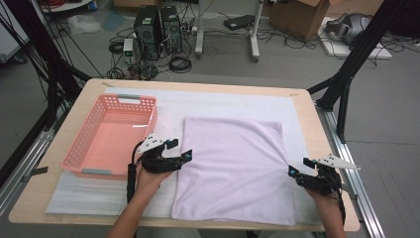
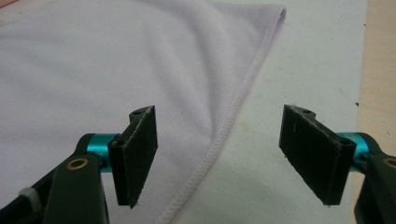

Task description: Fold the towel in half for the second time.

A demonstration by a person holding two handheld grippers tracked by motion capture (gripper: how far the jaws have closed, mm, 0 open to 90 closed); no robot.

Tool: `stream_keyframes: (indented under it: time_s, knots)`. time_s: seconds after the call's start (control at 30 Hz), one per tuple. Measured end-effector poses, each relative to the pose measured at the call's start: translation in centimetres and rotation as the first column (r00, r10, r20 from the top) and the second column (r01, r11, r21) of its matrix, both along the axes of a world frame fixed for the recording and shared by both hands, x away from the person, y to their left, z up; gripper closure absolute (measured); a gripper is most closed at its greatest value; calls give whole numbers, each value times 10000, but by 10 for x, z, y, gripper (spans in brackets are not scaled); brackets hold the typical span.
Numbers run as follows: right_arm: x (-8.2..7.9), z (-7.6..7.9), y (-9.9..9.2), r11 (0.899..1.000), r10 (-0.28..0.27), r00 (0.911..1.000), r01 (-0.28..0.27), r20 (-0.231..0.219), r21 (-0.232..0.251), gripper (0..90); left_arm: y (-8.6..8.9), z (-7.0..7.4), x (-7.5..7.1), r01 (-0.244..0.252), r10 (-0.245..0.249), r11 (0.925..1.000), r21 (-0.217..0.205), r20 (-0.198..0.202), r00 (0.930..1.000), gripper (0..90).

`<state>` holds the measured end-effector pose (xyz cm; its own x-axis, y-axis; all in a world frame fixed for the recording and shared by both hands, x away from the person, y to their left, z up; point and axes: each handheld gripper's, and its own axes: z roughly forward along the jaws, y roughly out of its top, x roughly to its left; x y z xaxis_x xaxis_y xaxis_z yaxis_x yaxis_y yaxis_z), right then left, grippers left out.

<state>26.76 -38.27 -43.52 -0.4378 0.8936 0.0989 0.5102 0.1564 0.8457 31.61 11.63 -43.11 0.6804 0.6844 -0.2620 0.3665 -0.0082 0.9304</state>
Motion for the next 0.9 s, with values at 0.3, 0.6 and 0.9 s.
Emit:
stream_keyframes:
  time_s: [0.3, 0.6, 0.9]
  knots:
    - [20, 5, -2, 9991, 32, 9997, -22, -252, 418, 279, -12, 20, 26, 71, -61, 9990, 446, -233, 9997, 275]
    - [62, 21, -3, 10000, 28, 9992, -25, -402, 73, 318, -26, 26, 69, -145, 218, 9949, 998, -717, 9972, 316]
    - [113, 11, 4, 9997, -50, 9950, 26, -998, -236, 373, -27, -1, 105, -905, 1162, 9819, 1662, -1524, 9815, 346]
